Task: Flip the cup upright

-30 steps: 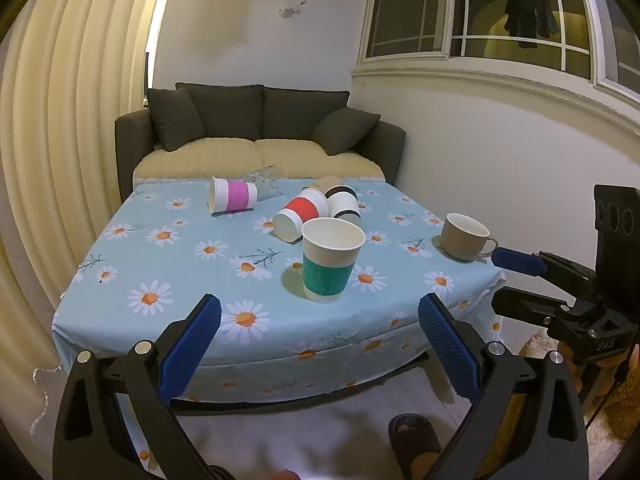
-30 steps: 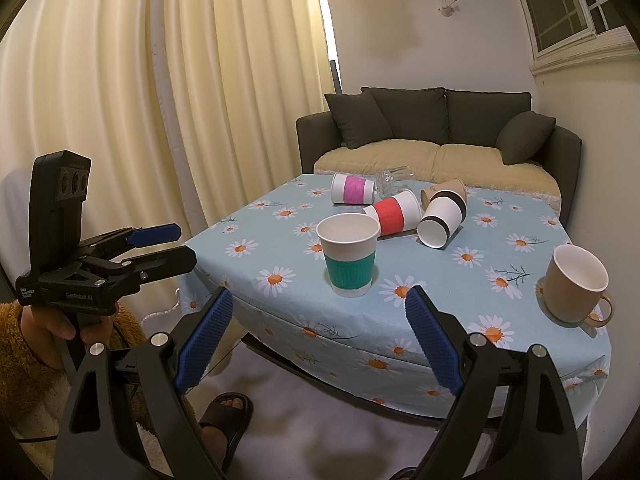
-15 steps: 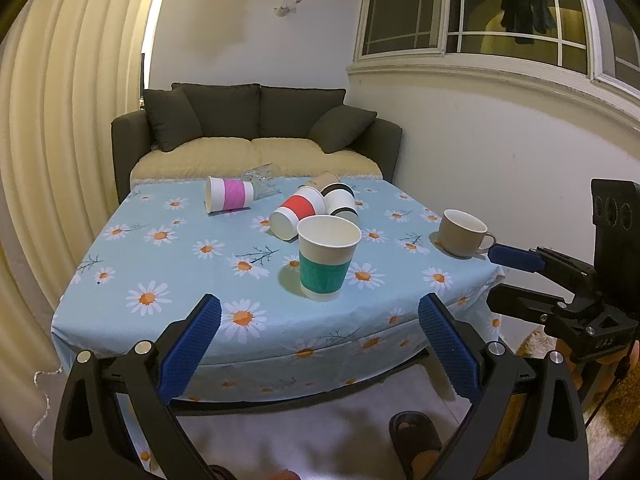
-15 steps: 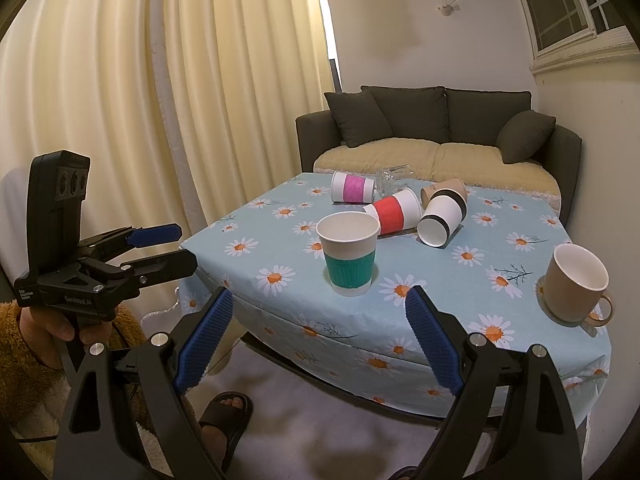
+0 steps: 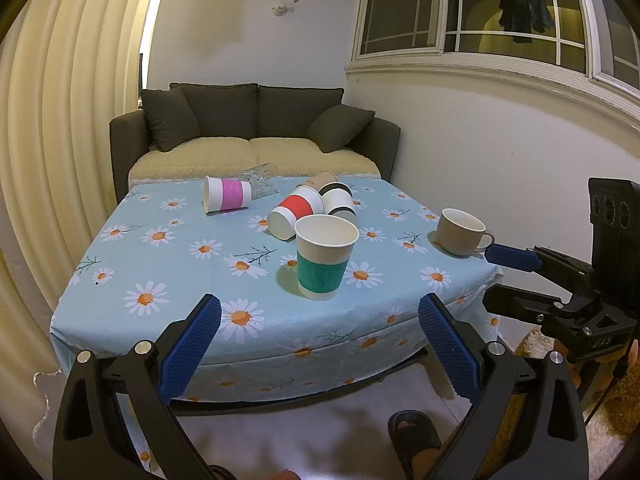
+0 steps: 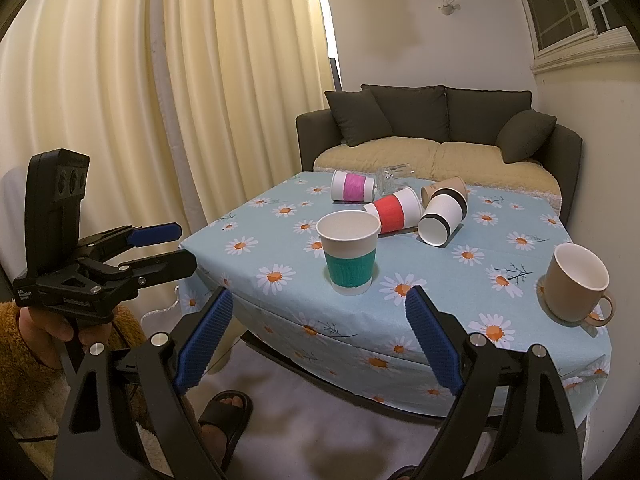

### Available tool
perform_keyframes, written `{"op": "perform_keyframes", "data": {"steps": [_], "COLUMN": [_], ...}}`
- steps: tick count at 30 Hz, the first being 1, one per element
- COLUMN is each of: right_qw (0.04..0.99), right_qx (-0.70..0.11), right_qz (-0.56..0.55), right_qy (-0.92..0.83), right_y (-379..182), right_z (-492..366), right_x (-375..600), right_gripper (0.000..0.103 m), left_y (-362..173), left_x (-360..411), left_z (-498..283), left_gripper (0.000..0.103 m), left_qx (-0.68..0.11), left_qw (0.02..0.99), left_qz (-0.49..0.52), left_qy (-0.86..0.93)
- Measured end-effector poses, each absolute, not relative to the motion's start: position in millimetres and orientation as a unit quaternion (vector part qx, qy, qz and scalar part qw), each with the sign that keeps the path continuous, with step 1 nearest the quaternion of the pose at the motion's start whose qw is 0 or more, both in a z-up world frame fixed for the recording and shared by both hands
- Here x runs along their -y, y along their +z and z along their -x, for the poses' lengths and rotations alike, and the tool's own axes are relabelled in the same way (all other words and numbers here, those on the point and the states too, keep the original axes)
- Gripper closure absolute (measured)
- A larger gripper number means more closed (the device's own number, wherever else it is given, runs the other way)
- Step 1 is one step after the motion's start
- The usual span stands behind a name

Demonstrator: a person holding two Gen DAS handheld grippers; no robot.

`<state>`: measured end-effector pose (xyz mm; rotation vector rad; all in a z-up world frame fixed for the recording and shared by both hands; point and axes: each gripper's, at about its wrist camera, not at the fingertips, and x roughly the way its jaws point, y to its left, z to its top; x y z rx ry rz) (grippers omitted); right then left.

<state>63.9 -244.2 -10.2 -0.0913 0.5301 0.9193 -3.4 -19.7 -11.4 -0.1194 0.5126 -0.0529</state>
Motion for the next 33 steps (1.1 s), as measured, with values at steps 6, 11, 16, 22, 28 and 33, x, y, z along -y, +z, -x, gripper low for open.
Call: {"op": "perform_keyframes", "data": {"steps": [6, 11, 16, 22, 28, 33], "right_qw": [0.861, 0.862, 0.861, 0.861, 0.861, 0.861], "right_qx": [-0.253, -0.253, -0.253, -0.254, -0.255, -0.255], "right_qz": [0.044, 0.044, 0.044, 0.044, 0.045, 0.046], "right_qy": [0.438, 0.438, 0.438, 0.438, 0.438, 0.438], "right_y": [-10.5, -10.4, -10.2, -11.0, -13.6, -14.3], "right_z": [-63.7, -63.8, -63.9, -63.5, -63.6, -63.0], "right_x": [244.0, 243.7, 243.6, 243.4, 243.1, 243.9], "right_gripper": [0.016, 0.016, 0.016, 0.016, 0.016, 0.016], "left_y": [-12.1, -11.3, -11.6, -12.7, -12.8, -12.7], "left_x": [21.4, 27.0, 26.5, 23.8, 23.3, 23.4], "left_z": [2.7, 4.3, 4.2, 2.9, 2.8, 2.7], "left_gripper": [0.007, 0.007, 0.007, 0.007, 0.007, 0.007], "left_qx": [-0.254, -0.249, -0.25, -0.251, -0.252, -0.252], "left_qw": [0.966, 0.967, 0.967, 0.967, 0.966, 0.966], "left_qz": [0.054, 0.042, 0.042, 0.046, 0.046, 0.047], "left_qy": [-0.021, -0.024, -0.024, -0.024, -0.025, -0.025]}}
